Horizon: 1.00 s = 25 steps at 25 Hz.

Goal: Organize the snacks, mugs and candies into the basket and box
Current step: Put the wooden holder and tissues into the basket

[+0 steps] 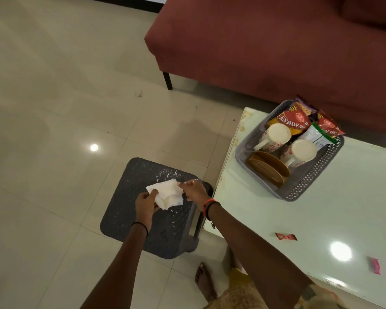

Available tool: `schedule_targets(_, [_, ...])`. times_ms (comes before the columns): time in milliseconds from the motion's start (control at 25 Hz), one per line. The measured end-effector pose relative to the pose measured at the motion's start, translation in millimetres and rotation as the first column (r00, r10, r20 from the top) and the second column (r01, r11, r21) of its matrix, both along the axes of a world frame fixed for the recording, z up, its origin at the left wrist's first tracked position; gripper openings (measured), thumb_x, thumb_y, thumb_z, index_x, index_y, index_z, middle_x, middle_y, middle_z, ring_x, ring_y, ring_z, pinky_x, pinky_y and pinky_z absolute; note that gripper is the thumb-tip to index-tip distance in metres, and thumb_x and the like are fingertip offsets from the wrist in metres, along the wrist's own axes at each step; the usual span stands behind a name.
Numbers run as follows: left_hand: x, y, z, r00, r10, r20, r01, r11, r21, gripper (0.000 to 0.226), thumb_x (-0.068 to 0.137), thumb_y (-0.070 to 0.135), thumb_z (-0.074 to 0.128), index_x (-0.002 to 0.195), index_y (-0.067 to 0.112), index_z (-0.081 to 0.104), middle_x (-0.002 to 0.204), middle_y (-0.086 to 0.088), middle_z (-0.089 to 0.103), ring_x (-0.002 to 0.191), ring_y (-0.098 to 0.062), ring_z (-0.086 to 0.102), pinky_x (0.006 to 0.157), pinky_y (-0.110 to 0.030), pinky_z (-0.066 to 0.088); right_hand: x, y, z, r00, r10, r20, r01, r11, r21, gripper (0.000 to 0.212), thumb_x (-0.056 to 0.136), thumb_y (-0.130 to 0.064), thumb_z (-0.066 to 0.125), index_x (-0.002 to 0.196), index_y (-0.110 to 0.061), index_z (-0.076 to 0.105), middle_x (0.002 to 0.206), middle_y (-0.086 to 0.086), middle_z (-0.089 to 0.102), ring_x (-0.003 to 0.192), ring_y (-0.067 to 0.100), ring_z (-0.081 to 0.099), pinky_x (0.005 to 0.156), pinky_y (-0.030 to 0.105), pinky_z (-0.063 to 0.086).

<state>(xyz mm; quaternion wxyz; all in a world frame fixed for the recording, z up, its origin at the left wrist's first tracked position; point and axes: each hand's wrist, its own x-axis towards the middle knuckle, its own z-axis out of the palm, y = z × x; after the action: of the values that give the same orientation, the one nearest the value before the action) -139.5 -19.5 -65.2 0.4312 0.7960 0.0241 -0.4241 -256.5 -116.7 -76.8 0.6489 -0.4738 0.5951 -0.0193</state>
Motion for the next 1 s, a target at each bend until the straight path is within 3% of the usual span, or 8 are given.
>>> schedule_targets(160, [-19,-22,18,0.974,-0.196,-0.114,0.194,0.981,-0.032,0.021,0.087,0.017,0.058,0.106,0.009,0.056,0.100,-0.009,0.058,0.086,-0.021,0.058,0.067,-0.028,0.052,-34,-10,20,0.946,-0.244,0.215,0.177,0.941,0.287,0.049,0.084,-0.048,0.064,0.091,0.000,0.062,0.091,0.014,0.056,0.090,0.027,0.057,0.091,0.044,0.052])
schedule_targets(320, [-46,-50,32,0.907,-0.392,-0.156,0.385,0.920,-0.071,0.019,0.087,0.016,0.058,0.105,0.010,0.059,0.093,-0.008,0.063,0.081,-0.022,0.062,0.070,-0.035,0.054,-79,-26,34,0.873,-0.373,0.313,0.209,0.868,0.451,0.050,0.082,-0.054,0.064,0.104,-0.010,0.064,0.097,0.010,0.065,0.096,0.028,0.061,0.099,0.048,0.049])
schedule_targets(400, [-59,-66,35,0.879,-0.464,-0.105,0.460,0.886,-0.059,0.021,0.087,0.016,0.059,0.108,0.011,0.058,0.102,-0.011,0.063,0.093,-0.029,0.062,0.080,-0.043,0.054,-103,-35,37,0.879,-0.345,0.330,0.202,0.895,0.397,0.044,0.081,-0.044,0.069,0.109,-0.012,0.060,0.105,0.010,0.064,0.099,0.027,0.060,0.097,0.047,0.050])
schedule_targets(480, [-76,-81,38,0.838,-0.545,-0.030,0.544,0.838,-0.054,0.021,0.087,0.016,0.062,0.106,0.009,0.059,0.100,-0.011,0.064,0.091,-0.028,0.062,0.077,-0.040,0.055,-130,-44,39,0.911,-0.240,0.336,0.152,0.952,0.265,0.044,0.081,-0.029,0.073,0.118,-0.016,0.052,0.118,0.011,0.058,0.108,0.027,0.056,0.097,0.044,0.051])
schedule_targets(600, [-103,-109,39,0.739,-0.670,0.070,0.673,0.737,-0.054,0.024,0.083,0.013,0.066,0.105,0.004,0.062,0.095,-0.011,0.066,0.086,-0.024,0.062,0.076,-0.035,0.054,-168,-63,46,0.937,-0.131,0.323,0.117,0.991,0.062,0.037,0.080,-0.012,0.075,0.108,-0.023,0.052,0.115,0.006,0.057,0.105,0.021,0.057,0.092,0.037,0.053])
schedule_targets(720, [-135,-143,43,0.601,-0.776,0.189,0.794,0.607,-0.033,0.021,0.079,0.013,0.071,0.099,0.007,0.066,0.088,-0.007,0.066,0.080,-0.020,0.060,0.072,-0.025,0.050,-204,-87,52,0.976,-0.176,0.125,0.198,0.961,-0.193,0.047,0.070,-0.011,0.083,0.107,-0.013,0.056,0.106,0.001,0.059,0.099,0.015,0.055,0.082,0.023,0.050])
schedule_targets(840, [-166,-181,47,0.449,-0.840,0.304,0.883,0.470,-0.007,0.026,0.079,0.014,0.071,0.103,0.006,0.066,0.089,-0.003,0.065,0.073,-0.013,0.058,0.065,-0.020,0.046,-239,-108,49,0.971,-0.238,0.002,0.224,0.913,-0.341,0.054,0.069,-0.011,0.083,0.117,-0.002,0.058,0.115,0.012,0.064,0.103,0.020,0.057,0.086,0.028,0.047])
schedule_targets(1000, [-200,-228,49,0.405,-0.849,0.340,0.910,0.409,-0.063,0.029,0.079,0.009,0.070,0.107,0.006,0.066,0.100,-0.012,0.070,0.076,-0.010,0.062,0.064,-0.012,0.050,-270,-129,43,0.947,-0.295,-0.130,0.202,0.857,-0.473,0.043,0.074,-0.017,0.081,0.109,0.002,0.064,0.108,0.016,0.070,0.099,0.028,0.065,0.077,0.024,0.046])
